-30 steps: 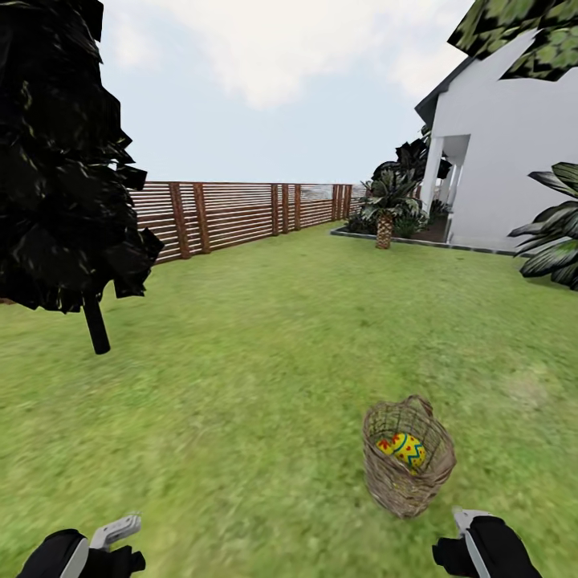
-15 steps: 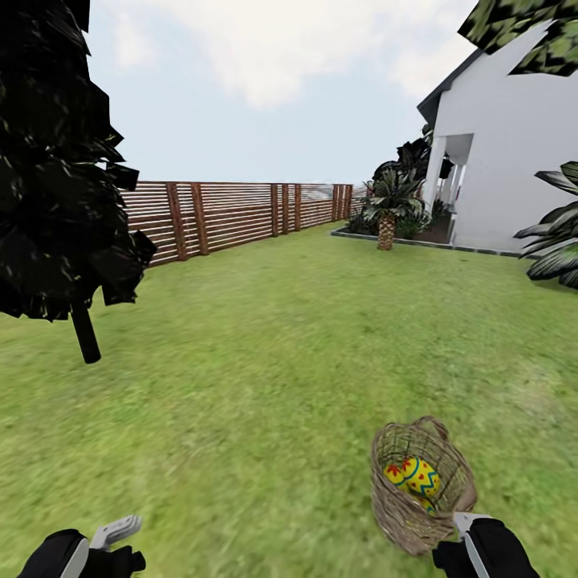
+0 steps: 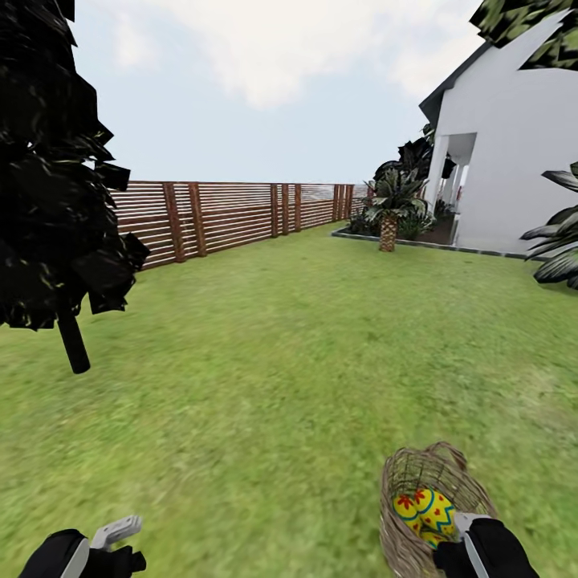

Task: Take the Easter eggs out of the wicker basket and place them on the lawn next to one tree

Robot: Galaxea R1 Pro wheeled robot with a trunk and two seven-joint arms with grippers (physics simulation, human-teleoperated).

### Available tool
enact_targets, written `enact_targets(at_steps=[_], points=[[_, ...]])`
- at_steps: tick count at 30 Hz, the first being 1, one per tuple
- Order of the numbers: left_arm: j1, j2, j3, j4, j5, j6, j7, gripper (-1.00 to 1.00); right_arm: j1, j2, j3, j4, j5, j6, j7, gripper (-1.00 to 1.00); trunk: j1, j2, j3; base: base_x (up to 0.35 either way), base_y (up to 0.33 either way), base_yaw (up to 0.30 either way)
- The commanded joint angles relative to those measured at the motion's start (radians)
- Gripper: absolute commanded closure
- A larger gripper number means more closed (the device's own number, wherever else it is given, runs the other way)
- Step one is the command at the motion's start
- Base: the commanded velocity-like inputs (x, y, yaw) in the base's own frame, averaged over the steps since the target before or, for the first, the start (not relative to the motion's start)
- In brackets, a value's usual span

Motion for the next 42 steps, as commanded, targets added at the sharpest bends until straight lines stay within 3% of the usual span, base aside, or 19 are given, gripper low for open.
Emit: enact_targets(at_steps=[1, 27, 42], points=[[-0.001, 0.000, 0.003, -0.001, -0.006, 0.005, -0.008, -1.00, -0.001, 0.000, 0.000, 0.000, 0.004, 0.004, 0.001, -1.00, 0.001, -0.001, -0.001, 0.339, 0.000, 0.000], [-0.001, 0.000, 0.004, -0.002, -0.003, 0.006, -0.009, -1.00, 0.000, 0.004, 0.001, 0.000, 0.004, 0.003, 0.001, -1.00, 0.001, -0.001, -0.001, 0.334, 0.000, 0.000], [-0.001, 0.000, 0.003, -0.003, -0.002, 0.007, -0.010, -1.00, -0.001, 0.010, 0.004, 0.000, 0.005, 0.007, 0.001, -1.00, 0.004, -0.008, -0.004, 0.031, 0.000, 0.000]])
